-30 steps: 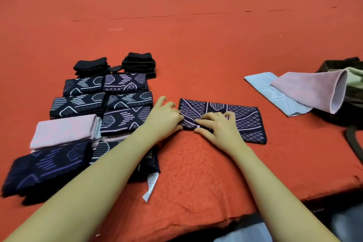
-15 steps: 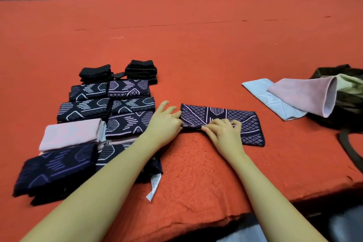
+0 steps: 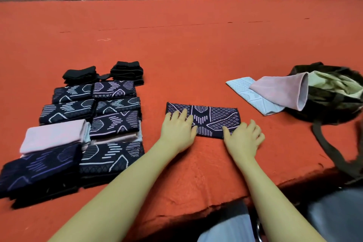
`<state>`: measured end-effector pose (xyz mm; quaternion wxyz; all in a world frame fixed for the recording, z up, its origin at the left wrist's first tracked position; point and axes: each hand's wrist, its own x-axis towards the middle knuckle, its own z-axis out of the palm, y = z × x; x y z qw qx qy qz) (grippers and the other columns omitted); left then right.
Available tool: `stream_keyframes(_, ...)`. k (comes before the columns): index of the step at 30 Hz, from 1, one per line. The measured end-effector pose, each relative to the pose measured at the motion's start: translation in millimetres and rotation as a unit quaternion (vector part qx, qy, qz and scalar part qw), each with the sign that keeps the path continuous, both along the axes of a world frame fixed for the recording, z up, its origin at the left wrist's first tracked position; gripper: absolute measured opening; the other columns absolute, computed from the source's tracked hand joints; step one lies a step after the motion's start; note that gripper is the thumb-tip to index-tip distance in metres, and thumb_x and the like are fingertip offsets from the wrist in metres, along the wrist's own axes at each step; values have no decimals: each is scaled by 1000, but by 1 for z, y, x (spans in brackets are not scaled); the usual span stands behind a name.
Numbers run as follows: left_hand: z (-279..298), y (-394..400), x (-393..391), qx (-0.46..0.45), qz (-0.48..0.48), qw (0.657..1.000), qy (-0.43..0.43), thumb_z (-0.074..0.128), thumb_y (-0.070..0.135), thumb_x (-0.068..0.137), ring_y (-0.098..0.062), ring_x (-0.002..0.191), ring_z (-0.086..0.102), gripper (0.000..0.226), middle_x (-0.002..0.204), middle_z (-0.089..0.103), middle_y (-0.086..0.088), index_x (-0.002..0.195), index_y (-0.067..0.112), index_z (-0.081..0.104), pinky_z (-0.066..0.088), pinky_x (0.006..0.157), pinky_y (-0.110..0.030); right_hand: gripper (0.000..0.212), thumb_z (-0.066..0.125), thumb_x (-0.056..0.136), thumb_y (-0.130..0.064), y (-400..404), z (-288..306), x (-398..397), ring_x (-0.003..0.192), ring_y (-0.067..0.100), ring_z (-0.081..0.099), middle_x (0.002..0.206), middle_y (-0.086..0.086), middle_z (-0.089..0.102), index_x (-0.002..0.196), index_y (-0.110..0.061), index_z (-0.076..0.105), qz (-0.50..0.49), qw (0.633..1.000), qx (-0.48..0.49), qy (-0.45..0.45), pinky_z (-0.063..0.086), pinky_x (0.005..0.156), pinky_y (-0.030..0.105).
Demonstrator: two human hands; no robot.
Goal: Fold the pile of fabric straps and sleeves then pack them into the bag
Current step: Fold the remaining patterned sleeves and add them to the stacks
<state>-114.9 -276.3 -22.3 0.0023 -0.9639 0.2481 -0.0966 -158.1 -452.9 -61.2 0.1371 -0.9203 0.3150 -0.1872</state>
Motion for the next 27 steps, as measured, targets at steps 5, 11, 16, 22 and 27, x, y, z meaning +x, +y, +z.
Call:
stream_keyframes(5,-16,-23,-6,-15,35,991,129,21,49,101,-30,146,0,55,161,5,-3,152,30,15,2,116,-50,68,66,83,-47,-3,2,3,129,37,32,140,22,39,124,5,49,-23,999,42,-18,17,104,46)
stream_keyframes(11,-24,-25,0,-27,72,983,165,20,57,97,-36,144,-15,57,161,-4,-4,151,42,8,-12,112,-56,20,57,90,-18,-1,3,-1,106,32,49,106,7,60,108,-13,51,38,988,47,-145,19,89,39)
stream_keyframes(16,-27,-23,-3,-39,70,987,139,20,58,97,-34,145,-13,57,161,-2,-3,150,43,9,-11,114,-51,41,66,80,-7,8,5,0,88,19,50,90,-4,56,120,-10,57,115,942,105,-297,13,77,26)
stream_keyframes(22,-24,-22,-1,-51,56,987,139,19,53,99,-32,146,-8,53,161,5,-1,151,40,13,-8,116,-47,8,67,75,-27,19,11,10,92,22,54,94,-3,57,78,-20,66,140,930,76,-330,16,80,26)
stream_keyframes(27,-14,0,28,-9,67,994,82,20,44,102,-33,146,4,51,160,12,-4,151,28,20,-1,115,-47,12,62,84,-29,31,15,34,125,17,46,129,3,56,87,-18,59,272,933,62,-229,19,91,29)
